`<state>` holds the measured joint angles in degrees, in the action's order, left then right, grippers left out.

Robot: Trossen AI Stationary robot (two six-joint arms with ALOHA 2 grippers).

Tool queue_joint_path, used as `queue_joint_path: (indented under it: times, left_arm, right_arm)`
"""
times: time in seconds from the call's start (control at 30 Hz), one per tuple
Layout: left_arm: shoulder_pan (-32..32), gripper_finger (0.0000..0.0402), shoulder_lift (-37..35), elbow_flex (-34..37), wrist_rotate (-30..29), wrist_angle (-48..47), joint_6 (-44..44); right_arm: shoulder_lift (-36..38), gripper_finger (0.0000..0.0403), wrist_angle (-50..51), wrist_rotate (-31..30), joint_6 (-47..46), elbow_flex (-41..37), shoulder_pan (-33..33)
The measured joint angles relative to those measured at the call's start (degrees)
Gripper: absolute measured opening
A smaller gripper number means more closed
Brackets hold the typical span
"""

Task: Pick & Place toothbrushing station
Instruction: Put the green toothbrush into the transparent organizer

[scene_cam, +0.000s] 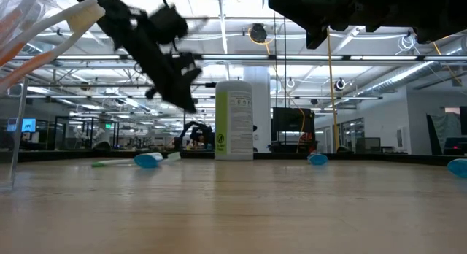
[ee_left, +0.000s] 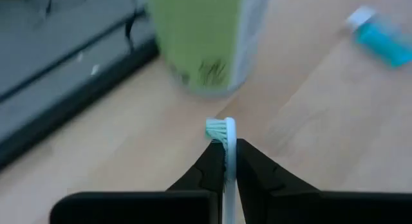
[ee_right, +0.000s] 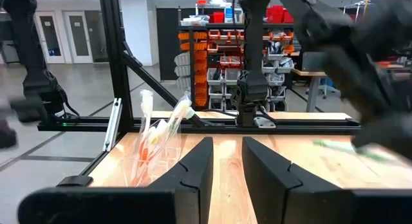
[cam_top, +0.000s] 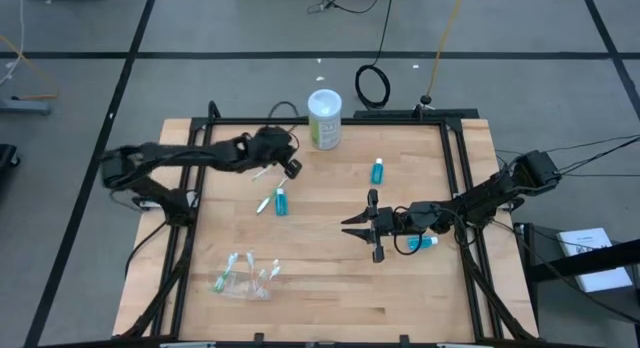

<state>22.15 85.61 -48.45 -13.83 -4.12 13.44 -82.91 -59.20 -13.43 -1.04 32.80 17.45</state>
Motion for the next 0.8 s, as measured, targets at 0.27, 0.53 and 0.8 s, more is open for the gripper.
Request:
queue_joint_path:
  times: [0.27,0.53,0.8]
  left_arm:
    - [-10.1,0.0021,-21.5,0.0,-2.3,-2.7,-1.0]
    - [-34.9,0.0021,-39.2,4.7,-21.4,-0.2,-1.2]
    - [-63.0,0.0021,-42.5,13.5,-43.4,17.2,-7.7]
  right_arm:
    - [0.0,0.0073,0.0,0.0,-0.9,0.0,0.0]
    - [0.0,0.0073,0.0,0.0,-1.1,0.0,0.0]
    - [0.0,0.0073,-0.1,0.0,-1.2,0.0,0.0]
